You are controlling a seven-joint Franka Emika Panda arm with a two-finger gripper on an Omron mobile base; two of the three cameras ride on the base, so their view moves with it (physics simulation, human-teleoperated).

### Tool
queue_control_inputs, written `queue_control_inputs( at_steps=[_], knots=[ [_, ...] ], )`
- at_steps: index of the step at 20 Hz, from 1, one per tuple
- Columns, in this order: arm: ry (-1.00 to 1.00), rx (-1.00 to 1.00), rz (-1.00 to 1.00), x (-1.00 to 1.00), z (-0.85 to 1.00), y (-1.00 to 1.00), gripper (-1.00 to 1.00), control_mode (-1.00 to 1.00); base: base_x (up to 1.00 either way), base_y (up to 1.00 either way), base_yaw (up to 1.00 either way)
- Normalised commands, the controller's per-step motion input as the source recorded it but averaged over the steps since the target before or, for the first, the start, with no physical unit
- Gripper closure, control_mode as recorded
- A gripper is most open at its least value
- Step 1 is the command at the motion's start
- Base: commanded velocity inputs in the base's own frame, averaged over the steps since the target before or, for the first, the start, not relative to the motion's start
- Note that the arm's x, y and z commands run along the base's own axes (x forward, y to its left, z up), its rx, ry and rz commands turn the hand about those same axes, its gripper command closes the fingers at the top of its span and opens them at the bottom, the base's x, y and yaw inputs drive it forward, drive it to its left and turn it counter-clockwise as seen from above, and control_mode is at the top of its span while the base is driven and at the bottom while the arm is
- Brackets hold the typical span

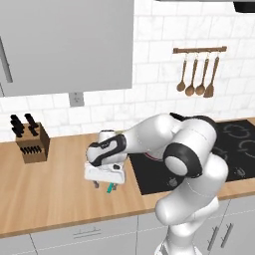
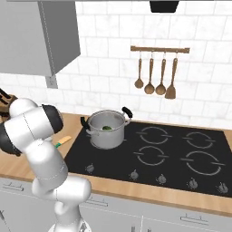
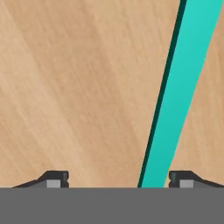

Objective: Put the avocado and potato in the pot. Retrieve the spatula and lightly stir the vegetables in the pot.

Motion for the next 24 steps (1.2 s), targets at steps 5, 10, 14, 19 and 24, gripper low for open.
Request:
queue_control_inputs(
  at_steps=[5, 10, 14, 19, 24],
  knots=[
    [0.0, 0.0, -0.07, -0.02, -0.66, -0.13, 1.0, -1.0, 0.0, 0.0, 0.0],
    [0.0, 0.0, -0.09, -0.26, -0.69, -0.15, 1.0, -1.0, 0.0, 0.0, 0.0],
    [0.0, 0.0, -0.14, -0.48, -0.8, -0.16, 1.0, -1.0, 0.0, 0.0, 0.0],
    [-0.07, -0.02, -0.26, -0.99, -0.84, -0.41, 1.0, -1.0, 0.0, 0.0, 0.0],
    [0.0, 0.0, -0.33, -0.68, -0.22, -0.46, 1.0, -1.0, 0.0, 0.0, 0.0]
  ],
)
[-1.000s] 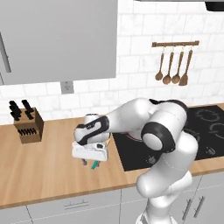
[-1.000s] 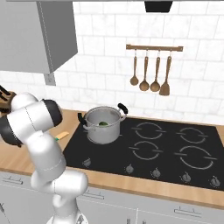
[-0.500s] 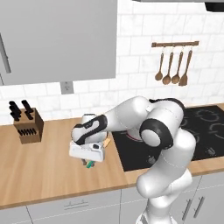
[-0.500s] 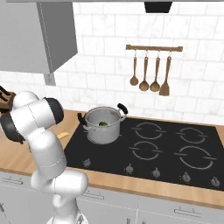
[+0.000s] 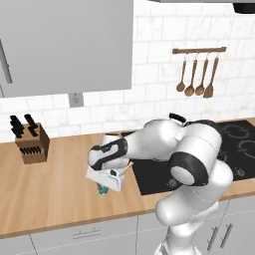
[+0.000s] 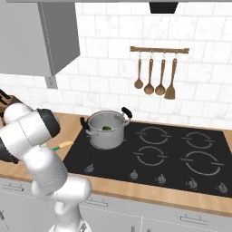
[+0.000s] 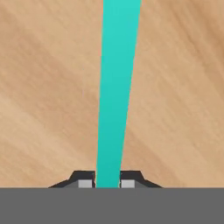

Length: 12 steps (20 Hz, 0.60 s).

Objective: Put the avocado and potato in the pot. Retrieve the spatula and lightly stir the vegetables in the pot.

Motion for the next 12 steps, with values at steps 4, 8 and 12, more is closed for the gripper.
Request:
queue_control_inputs(
  at_steps=[4, 8, 12],
  knots=[
    [0.0, 0.06, -0.31, -0.89, 0.32, -0.47, 1.0, -1.0, 0.0, 0.0, 0.0],
    [0.0, 0.08, -0.24, -0.81, 0.93, -0.36, 1.0, -1.0, 0.0, 0.0, 0.0],
    [0.0, 0.06, -0.17, -0.69, 1.0, -0.21, 1.0, -1.0, 0.0, 0.0, 0.0]
  ],
)
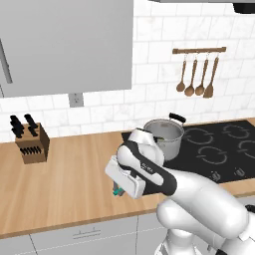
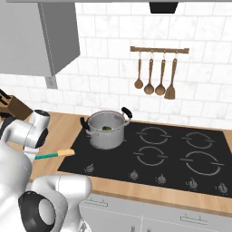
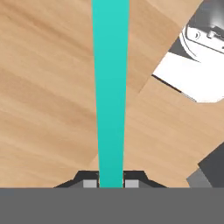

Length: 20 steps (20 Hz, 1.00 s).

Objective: Put the avocado and potato in the pot. Retrieve the spatula and lightly stir the vegetables in the pot.

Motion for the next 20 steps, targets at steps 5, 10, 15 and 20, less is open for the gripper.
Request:
queue_control_inputs(
  at_steps=[5, 10, 15, 20],
  knots=[
    [0.0, 0.09, -0.15, -0.44, 1.0, -0.39, 1.0, -1.0, 0.0, 0.0, 0.0],
    [-0.05, 0.09, -0.09, -0.22, 1.0, -0.51, 1.0, -1.0, 0.0, 0.0, 0.0],
    [-0.12, 0.11, -0.08, -0.03, 1.0, -0.42, 1.0, -1.0, 0.0, 0.0, 0.0],
    [-0.01, 0.27, -0.06, 0.0, 1.0, -0.41, 1.0, -1.0, 0.0, 0.0, 0.0]
  ],
)
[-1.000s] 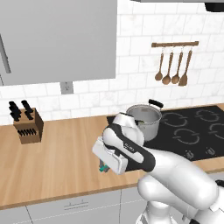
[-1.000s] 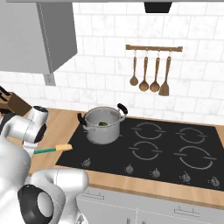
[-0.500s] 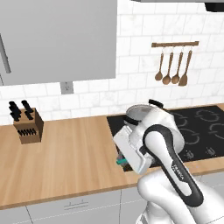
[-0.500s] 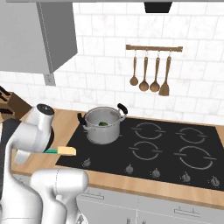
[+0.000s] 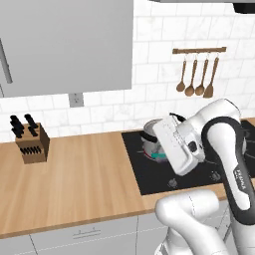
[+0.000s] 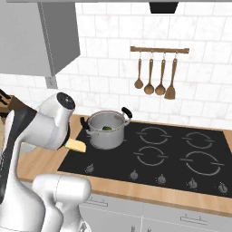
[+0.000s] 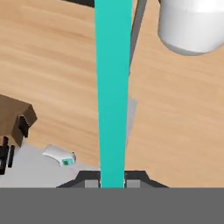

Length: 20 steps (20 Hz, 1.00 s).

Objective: Put the avocado and potato in the pot. Retrieve the spatula and lightly stir the vegetables in the pot.

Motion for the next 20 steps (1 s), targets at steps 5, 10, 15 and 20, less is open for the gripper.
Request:
queue_control_inputs(
  at_steps=[5, 10, 15, 20],
  knots=[
    [-0.01, 0.36, -0.1, 0.02, 0.78, -0.35, 1.0, -1.0, 0.0, 0.0, 0.0],
    [0.0, 0.43, -0.07, 0.38, 0.22, -0.34, 1.0, -1.0, 0.0, 0.0, 0.0],
    [0.0, 0.23, 0.0, 0.73, 0.02, -0.56, 1.0, -1.0, 0.0, 0.0, 0.0],
    [0.1, 0.15, -0.01, 0.51, 0.39, -0.42, 1.0, -1.0, 0.0, 0.0, 0.0]
  ],
)
